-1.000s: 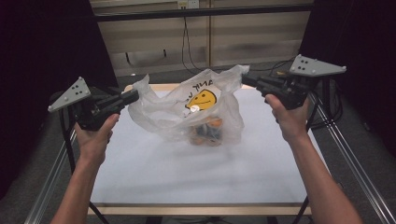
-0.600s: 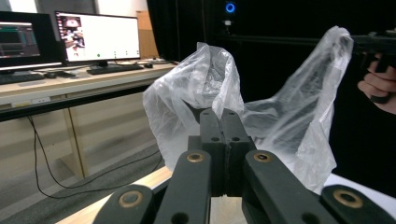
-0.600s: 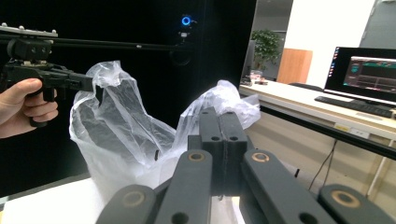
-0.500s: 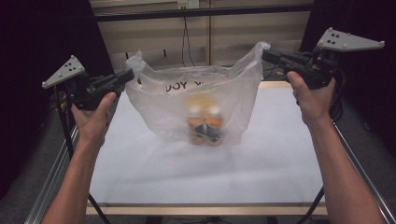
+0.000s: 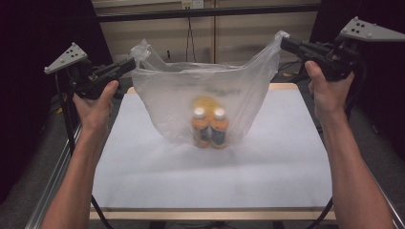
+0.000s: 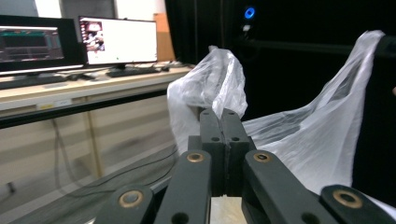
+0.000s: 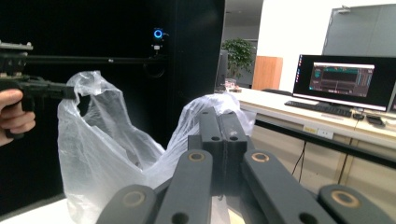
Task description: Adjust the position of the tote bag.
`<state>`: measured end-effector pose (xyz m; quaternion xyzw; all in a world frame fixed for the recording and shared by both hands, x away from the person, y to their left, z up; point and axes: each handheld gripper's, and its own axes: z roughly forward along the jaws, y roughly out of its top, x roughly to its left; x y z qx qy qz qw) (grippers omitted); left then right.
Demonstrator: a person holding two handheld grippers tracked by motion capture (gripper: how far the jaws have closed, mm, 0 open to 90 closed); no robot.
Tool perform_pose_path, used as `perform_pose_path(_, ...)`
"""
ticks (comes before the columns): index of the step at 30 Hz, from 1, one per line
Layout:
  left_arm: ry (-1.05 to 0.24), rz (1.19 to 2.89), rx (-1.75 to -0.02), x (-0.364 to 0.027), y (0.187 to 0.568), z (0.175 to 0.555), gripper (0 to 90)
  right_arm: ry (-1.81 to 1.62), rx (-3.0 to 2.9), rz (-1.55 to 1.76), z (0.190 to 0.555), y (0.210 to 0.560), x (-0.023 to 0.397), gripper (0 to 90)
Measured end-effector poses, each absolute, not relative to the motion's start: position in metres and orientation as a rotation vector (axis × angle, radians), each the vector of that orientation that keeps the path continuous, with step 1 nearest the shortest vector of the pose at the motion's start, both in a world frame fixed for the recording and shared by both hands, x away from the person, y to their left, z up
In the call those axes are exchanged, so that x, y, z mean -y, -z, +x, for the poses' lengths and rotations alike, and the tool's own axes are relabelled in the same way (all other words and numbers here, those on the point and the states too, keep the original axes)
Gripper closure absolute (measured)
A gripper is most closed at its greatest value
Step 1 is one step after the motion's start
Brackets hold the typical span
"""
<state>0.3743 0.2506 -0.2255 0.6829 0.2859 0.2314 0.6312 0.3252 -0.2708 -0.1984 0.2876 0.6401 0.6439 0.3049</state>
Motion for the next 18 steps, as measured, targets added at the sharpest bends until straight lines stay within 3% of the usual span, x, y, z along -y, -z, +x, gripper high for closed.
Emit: perform_pose_path(18, -0.456, 1.601, -0.666, -0.253, 0.268, 0.379, 90.0, -1.673, -1.734, 0.867, 0.325, 0.252, 0.285, 90.0)
